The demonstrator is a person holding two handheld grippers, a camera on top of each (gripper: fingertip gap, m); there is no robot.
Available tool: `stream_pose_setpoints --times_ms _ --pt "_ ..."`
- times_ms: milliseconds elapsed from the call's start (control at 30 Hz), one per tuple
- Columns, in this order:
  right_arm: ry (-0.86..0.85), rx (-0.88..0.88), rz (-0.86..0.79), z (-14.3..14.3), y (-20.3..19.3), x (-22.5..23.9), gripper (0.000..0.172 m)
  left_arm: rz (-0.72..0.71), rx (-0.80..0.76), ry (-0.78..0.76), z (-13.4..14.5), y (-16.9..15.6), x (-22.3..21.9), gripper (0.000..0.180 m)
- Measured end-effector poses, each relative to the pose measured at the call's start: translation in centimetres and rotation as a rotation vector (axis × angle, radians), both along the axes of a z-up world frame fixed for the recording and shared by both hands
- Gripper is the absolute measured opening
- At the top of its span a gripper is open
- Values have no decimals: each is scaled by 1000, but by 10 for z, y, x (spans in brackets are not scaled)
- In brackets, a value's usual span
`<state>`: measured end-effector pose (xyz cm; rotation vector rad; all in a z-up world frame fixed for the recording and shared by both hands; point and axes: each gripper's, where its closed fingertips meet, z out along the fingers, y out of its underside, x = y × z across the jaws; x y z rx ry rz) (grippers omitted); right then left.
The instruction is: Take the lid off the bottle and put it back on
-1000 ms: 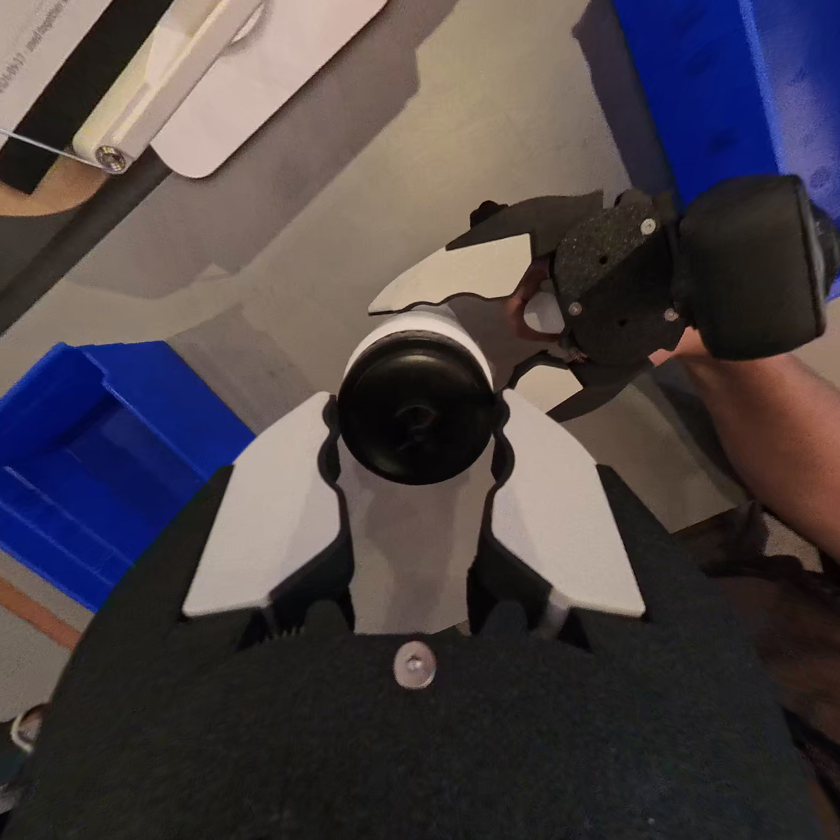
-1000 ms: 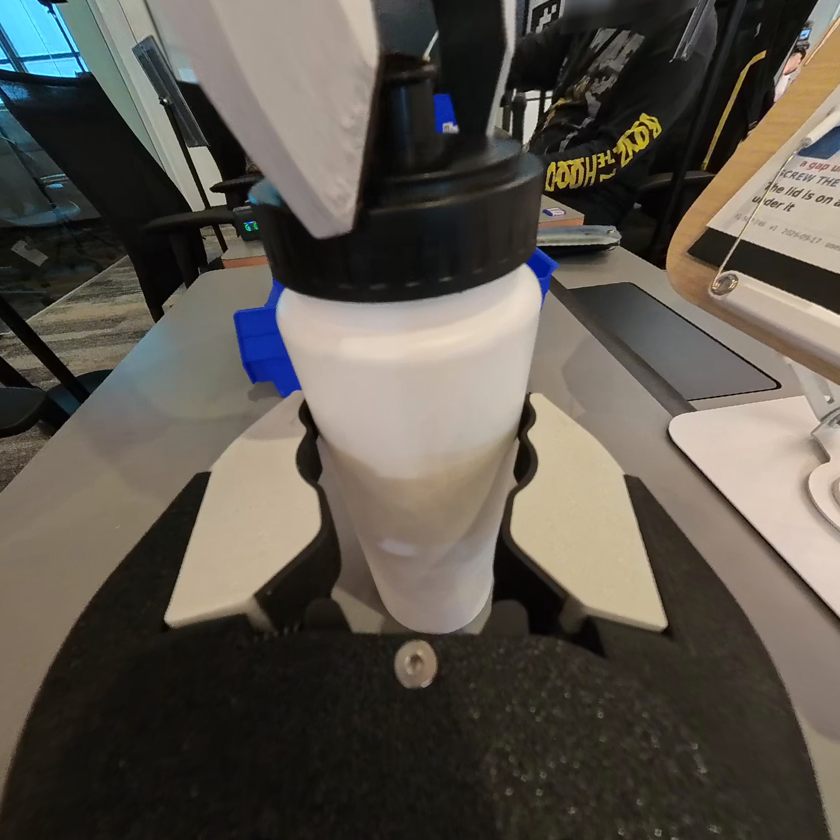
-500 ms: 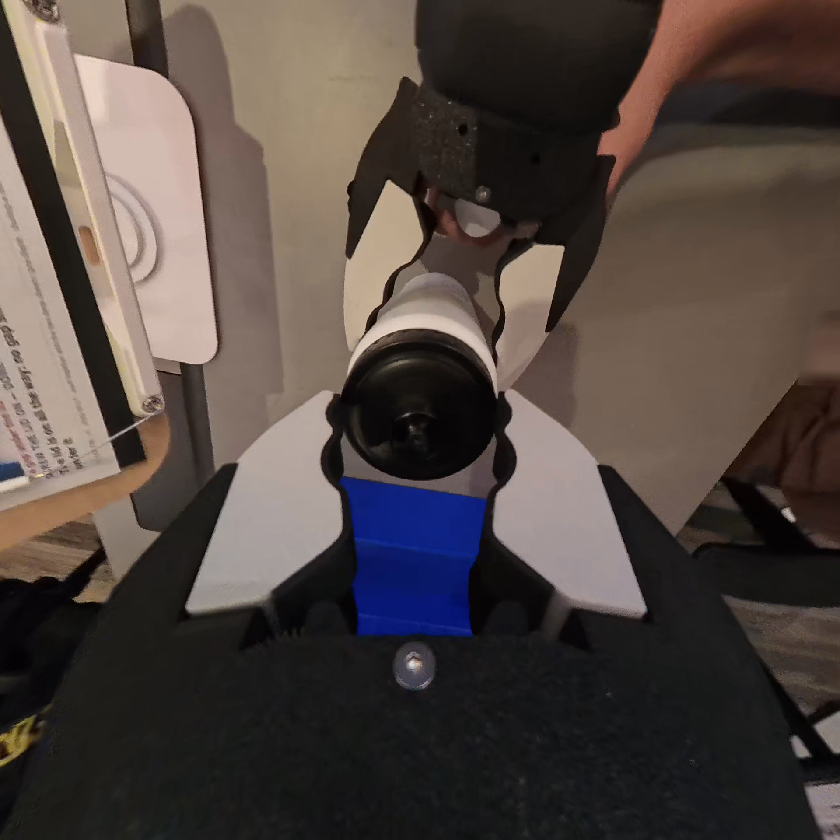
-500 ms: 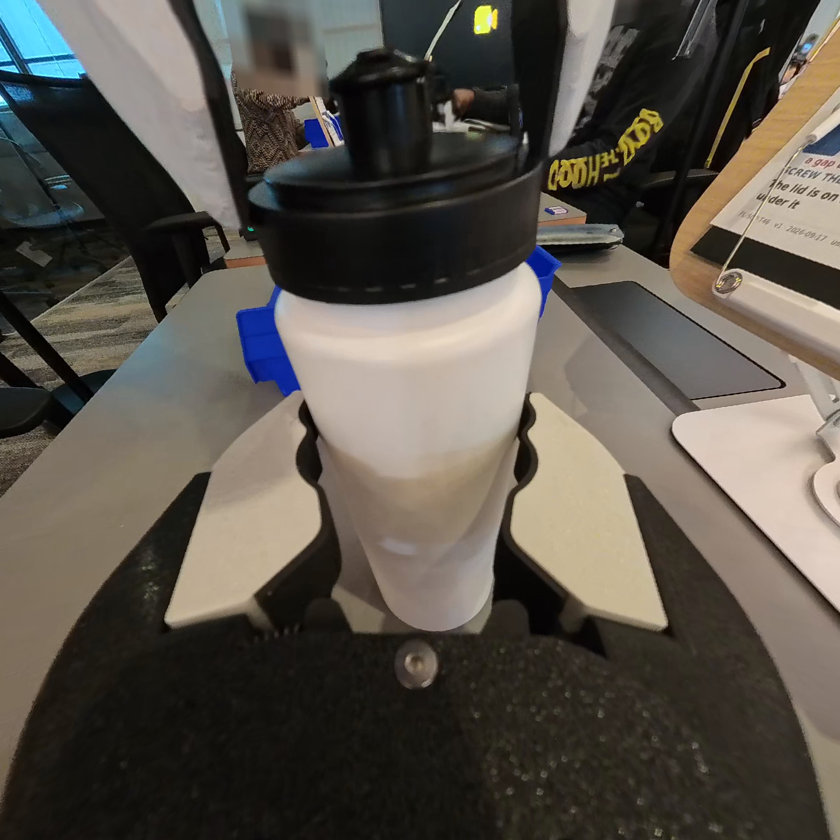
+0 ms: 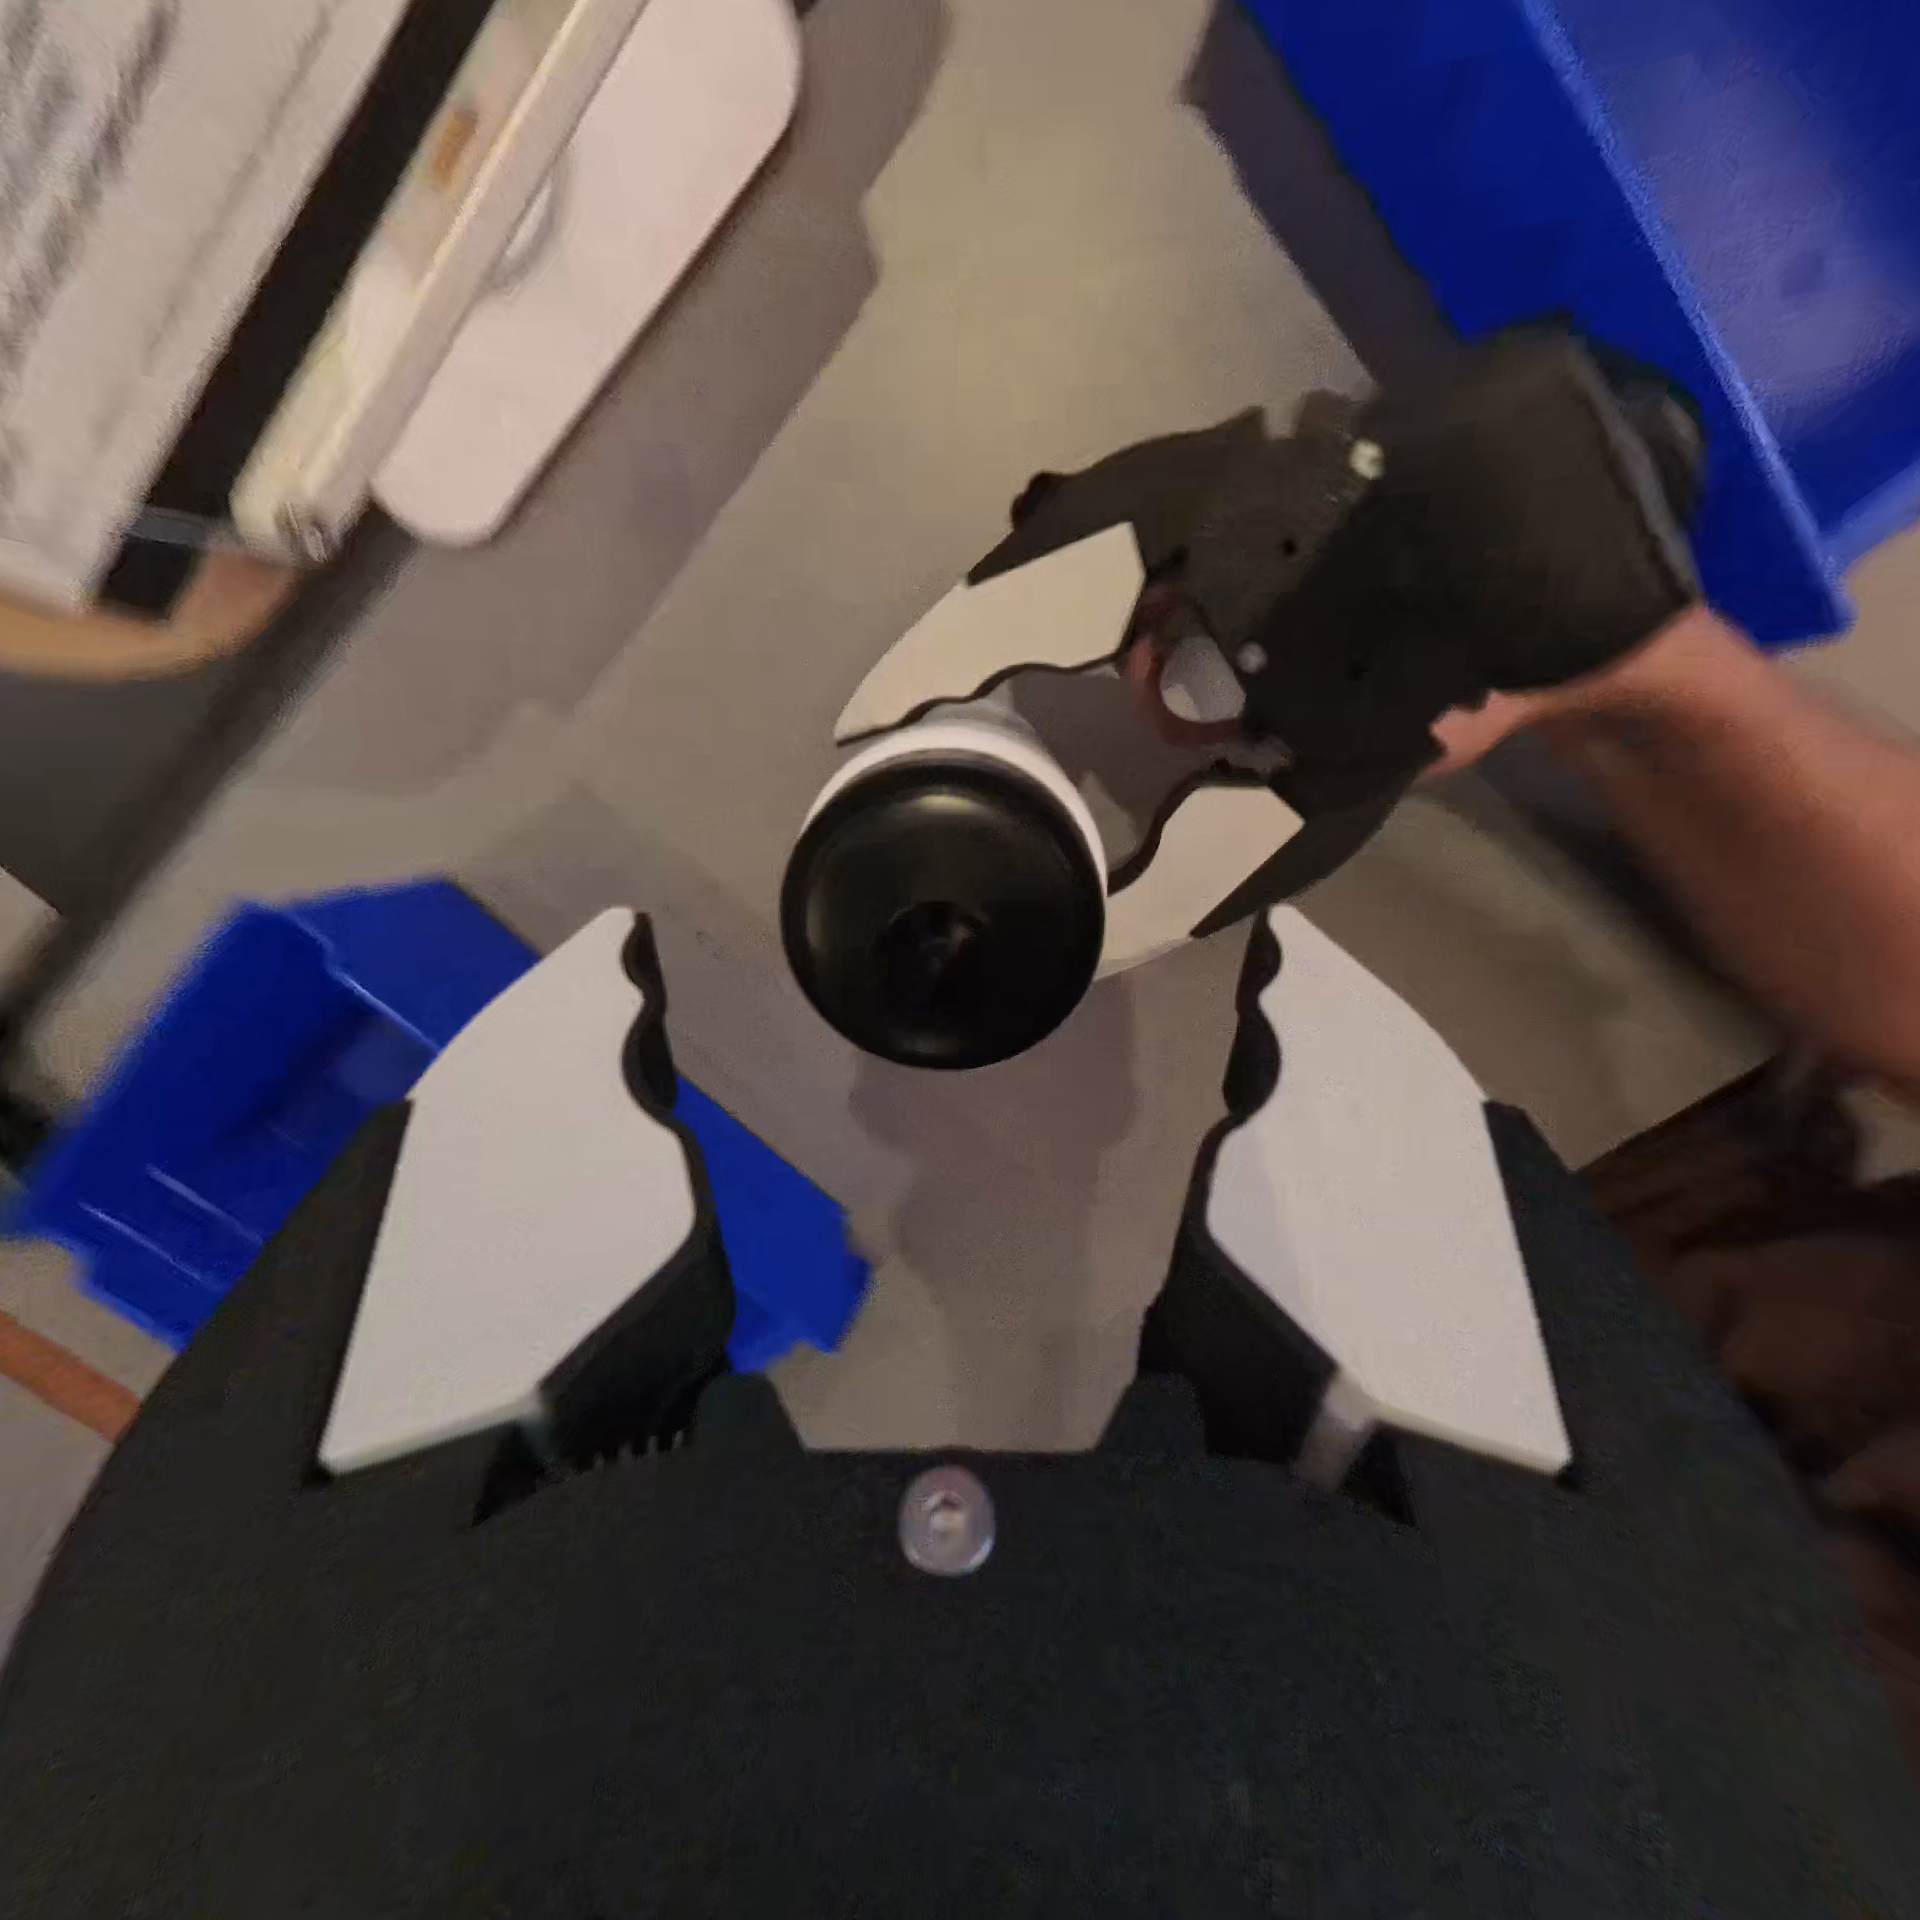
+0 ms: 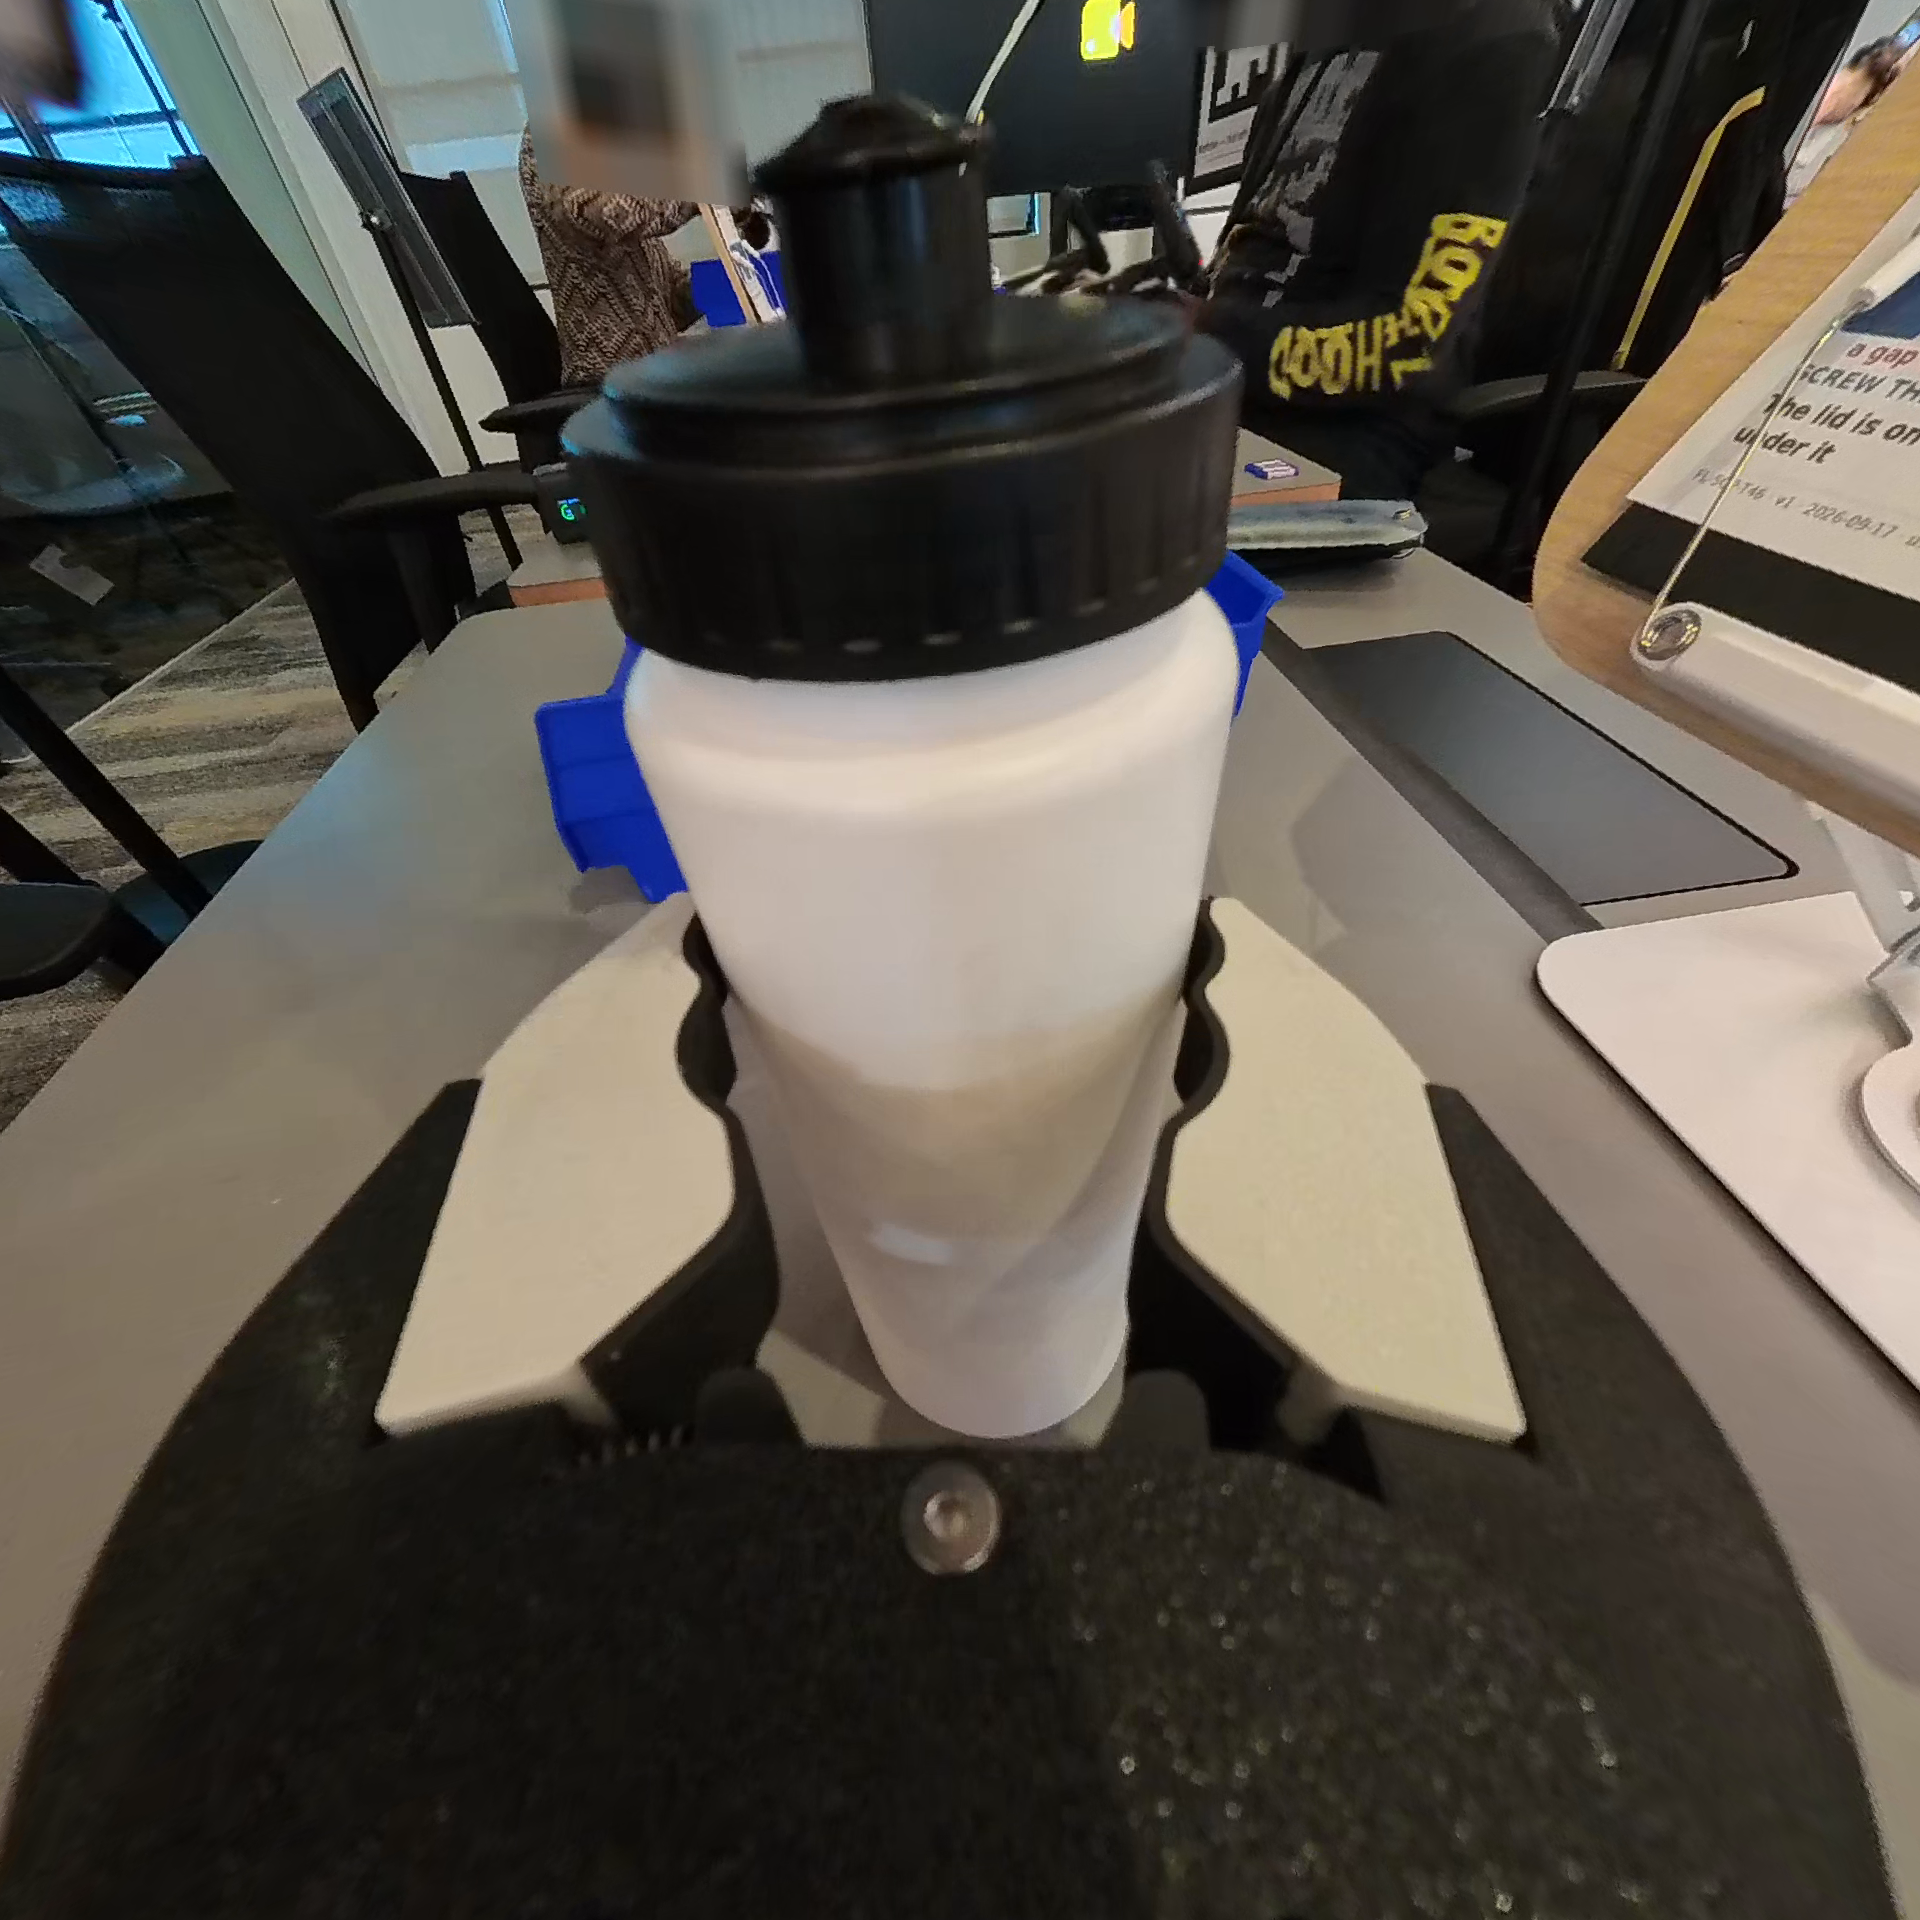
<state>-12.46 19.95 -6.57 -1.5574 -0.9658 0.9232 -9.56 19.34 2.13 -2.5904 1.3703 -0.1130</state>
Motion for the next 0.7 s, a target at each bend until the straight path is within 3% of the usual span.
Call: stream_pose_setpoints --times_ms 100,200,267,600,700 --pt "0 0 -3 0 0 0 84 138 -3 18 -12 7 -6 102" --pt "-12 1 -5 -1 0 0 84 168 -39 8 -17 6 -4 72" --pt "-20 2 -8 -1 0 0 84 144 -46 19 -17 4 -2 64" --pt "-12 7 -2 -1 -1 0 84 -385 -87 120 -18 0 -2 65" --pt "0 15 1 -1 -1 -1 84 -626 -69 164 -18 -3 -3 65"
